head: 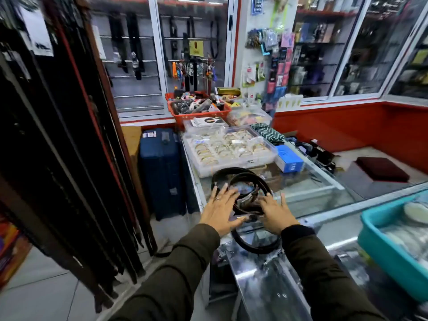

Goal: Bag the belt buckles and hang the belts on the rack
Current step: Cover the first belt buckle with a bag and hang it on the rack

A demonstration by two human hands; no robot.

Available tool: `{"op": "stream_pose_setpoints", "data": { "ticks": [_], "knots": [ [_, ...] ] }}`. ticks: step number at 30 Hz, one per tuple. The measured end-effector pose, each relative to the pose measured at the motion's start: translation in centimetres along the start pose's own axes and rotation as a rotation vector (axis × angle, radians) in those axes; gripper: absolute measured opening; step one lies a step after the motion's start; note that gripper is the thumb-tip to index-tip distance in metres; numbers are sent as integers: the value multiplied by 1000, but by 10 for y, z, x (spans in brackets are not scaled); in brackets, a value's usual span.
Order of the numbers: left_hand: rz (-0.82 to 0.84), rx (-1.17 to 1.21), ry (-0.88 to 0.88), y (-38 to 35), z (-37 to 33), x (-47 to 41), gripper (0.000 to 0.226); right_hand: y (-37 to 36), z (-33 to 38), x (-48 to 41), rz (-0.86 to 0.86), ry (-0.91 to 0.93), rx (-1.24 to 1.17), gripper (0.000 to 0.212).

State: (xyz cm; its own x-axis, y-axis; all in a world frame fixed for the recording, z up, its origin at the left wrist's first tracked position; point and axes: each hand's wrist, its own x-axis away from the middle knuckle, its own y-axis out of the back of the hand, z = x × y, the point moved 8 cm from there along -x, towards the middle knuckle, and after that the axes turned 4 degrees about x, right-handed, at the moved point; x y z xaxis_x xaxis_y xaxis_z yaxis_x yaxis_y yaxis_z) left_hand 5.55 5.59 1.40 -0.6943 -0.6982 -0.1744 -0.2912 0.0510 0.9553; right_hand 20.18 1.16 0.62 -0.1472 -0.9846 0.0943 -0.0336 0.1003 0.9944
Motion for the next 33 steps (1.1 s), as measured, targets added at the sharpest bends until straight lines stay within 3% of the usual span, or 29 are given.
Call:
{"op": "stream_pose_setpoints", "data": {
  "ticks": [4, 10, 15, 22, 26, 33],
  "knots": [
    [152, -135, -67, -22, -13, -1, 69, -8, 6, 5, 20, 18, -11, 44],
    [-1, -231, -53, -16, -19, -11, 43, 0, 4, 7, -116, 31, -62, 34],
    [-121, -223, -99, -11, -25, -9, 38, 14, -3, 15, -178, 27, -126, 32],
    [-281, -2, -158, 40, -1, 6, 34, 63, 19, 17, -258, 73, -172, 35],
    [-420, 206, -171, 87, 35, 39, 37, 95, 67, 9, -273, 199, -209, 35],
    [-737, 466, 142, 144, 109, 121, 35, 124, 170, -3, -244, 430, -484, 29]
  ]
}}
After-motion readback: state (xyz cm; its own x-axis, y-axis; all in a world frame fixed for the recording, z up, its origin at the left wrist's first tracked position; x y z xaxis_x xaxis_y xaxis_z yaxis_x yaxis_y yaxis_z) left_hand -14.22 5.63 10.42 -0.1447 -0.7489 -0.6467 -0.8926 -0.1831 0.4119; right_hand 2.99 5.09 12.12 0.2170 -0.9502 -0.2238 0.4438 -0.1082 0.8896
